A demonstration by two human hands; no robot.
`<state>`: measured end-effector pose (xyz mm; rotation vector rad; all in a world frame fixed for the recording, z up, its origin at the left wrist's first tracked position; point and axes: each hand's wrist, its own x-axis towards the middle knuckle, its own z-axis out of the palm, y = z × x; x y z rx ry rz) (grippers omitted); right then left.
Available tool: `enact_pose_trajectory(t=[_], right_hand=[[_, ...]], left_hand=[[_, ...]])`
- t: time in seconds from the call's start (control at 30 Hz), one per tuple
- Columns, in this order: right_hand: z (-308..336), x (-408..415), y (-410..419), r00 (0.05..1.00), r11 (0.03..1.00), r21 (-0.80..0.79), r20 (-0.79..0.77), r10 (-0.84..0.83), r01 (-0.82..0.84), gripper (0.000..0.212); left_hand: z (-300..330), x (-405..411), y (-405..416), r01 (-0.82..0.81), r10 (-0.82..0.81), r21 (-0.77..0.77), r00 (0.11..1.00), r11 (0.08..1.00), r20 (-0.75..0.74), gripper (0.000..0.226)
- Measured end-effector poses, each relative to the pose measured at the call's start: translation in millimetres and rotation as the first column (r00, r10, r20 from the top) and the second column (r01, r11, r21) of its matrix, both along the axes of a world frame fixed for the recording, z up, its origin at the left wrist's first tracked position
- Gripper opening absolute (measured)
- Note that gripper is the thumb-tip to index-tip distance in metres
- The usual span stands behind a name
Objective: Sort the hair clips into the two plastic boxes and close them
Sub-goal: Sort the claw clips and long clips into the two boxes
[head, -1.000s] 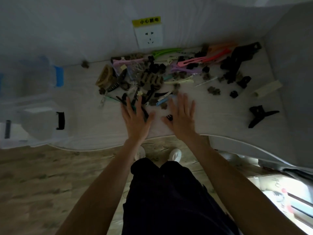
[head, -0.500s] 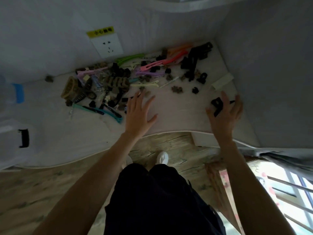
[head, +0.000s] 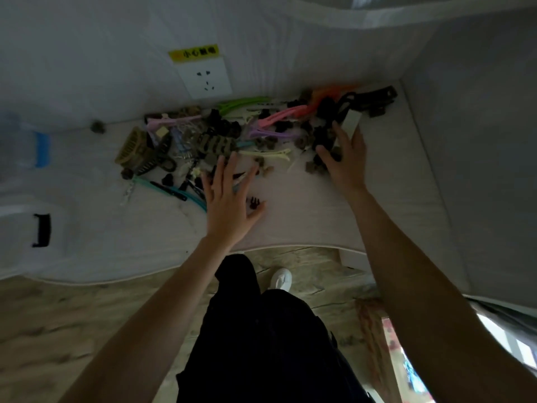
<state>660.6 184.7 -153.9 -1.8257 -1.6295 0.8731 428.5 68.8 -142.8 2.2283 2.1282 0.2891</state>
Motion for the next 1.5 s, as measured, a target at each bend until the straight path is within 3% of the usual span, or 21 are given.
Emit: enact_pose_trajectory(t=[0.1, 0.3, 0.47, 0.53, 0.6, 0.7, 0.8, 0.87, 1.0, 1.1, 1.2, 1.27, 1.3, 1.4, 1.5], right_hand=[[1, -46, -5, 0.998, 0.998, 0.012, 0.007, 0.063, -0.063, 0.066], [8, -101, -27, 0.994, 0.995, -0.037, -0.061, 0.088, -0.091, 0.072], [22, -98, -44, 0.959, 0.964, -0.054, -0.128, 0.252, -0.260, 0.061], [30, -88, -44, 0.960, 0.966, -0.049, -0.130, 0.247, -0.255, 0.054], [36, -74, -42, 0.972, 0.973, -0.010, -0.060, 0.228, -0.229, 0.050], [38, -56, -35, 0.945, 0.948, 0.109, 0.171, 0.280, -0.301, 0.061], [40, -52, -19, 0.794, 0.832, 0.147, 0.424, 0.436, -0.535, 0.076], [46, -60, -5, 0.665, 0.754, 0.089, 0.545, 0.510, -0.651, 0.076], [54, -67, 12, 0.554, 0.714, 0.022, 0.647, 0.523, -0.700, 0.059], [62, -61, 19, 0.560, 0.714, 0.047, 0.658, 0.504, -0.698, 0.049], [78, -54, 15, 0.676, 0.762, 0.121, 0.563, 0.475, -0.637, 0.031], [89, -53, 10, 0.796, 0.834, 0.150, 0.427, 0.430, -0.531, 0.027], [96, -57, 12, 0.853, 0.875, 0.139, 0.337, 0.398, -0.463, 0.028], [113, -77, 11, 0.951, 0.953, -0.041, 0.053, 0.303, -0.301, 0.033], [118, -107, 4, 0.923, 0.931, -0.281, -0.365, 0.120, -0.232, 0.024]], left_hand=[[0, -17, 1, -0.142, 0.142, -0.036, 0.990, 0.989, 0.015, 0.085], [0, -33, 3, -0.199, 0.203, -0.048, 0.976, 0.979, 0.085, 0.084], [11, -23, 15, -0.103, 0.079, 0.132, 0.981, 0.986, 0.178, 0.065], [17, -16, 26, 0.009, -0.030, 0.118, 0.983, 0.993, 0.179, 0.062], [22, -7, 39, 0.117, -0.119, 0.026, 0.982, 0.993, 0.148, 0.064], [26, -2, 55, 0.181, -0.170, -0.052, 0.973, 0.982, 0.159, 0.057], [33, -21, 64, 0.083, -0.104, 0.102, 0.970, 0.991, 0.220, 0.047], [37, -48, 69, 0.009, -0.027, 0.095, 0.982, 0.995, 0.187, 0.050], [51, -87, 77, 0.088, -0.076, -0.247, 0.995, 0.965, 0.059, 0.059], [60, -97, 78, 0.110, -0.090, -0.247, 0.992, 0.963, 0.092, 0.050], [72, -107, 73, 0.071, -0.042, -0.146, 0.980, 0.987, 0.194, 0.050], [84, -112, 64, 0.000, 0.034, -0.087, 0.921, 0.996, 0.388, 0.048], [95, -114, 59, -0.078, 0.107, -0.076, 0.843, 0.994, 0.527, 0.045], [112, -119, 47, -0.288, 0.268, -0.132, 0.507, 0.948, 0.819, 0.037], [115, -137, 46, -0.405, 0.289, -0.186, 0.210, 0.895, 0.934, 0.033]])
